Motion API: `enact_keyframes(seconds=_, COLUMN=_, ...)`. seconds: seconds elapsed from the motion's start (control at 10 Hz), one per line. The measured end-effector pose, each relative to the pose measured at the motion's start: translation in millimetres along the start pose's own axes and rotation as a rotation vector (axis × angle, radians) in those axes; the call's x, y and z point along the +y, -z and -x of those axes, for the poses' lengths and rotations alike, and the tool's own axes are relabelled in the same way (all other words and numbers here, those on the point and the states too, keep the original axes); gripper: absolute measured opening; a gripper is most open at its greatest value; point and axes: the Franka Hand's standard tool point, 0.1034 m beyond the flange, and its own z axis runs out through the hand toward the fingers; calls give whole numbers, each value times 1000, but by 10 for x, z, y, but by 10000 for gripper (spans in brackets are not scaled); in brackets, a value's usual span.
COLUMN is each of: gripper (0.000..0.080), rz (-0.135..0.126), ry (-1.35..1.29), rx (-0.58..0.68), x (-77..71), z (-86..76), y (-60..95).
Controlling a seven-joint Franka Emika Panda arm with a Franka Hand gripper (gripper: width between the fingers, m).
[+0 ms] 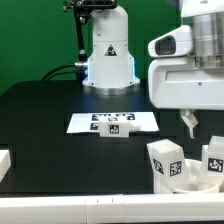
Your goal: Assemble stool
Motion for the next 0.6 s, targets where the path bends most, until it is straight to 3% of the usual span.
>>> enact_keyframes(seconds=0.1, gripper=649, rz=22, ry=106, rx=-5, x=-1, z=39, y=-35)
enact_keyframes(seconds=0.3, gripper=649, rz=24, ry=228, rx=-2, x=32, z=2, y=-22)
enact_keyframes(seconds=0.6, gripper=649, rz=70, ry=822, rx=-1, x=-48, z=40, y=-4)
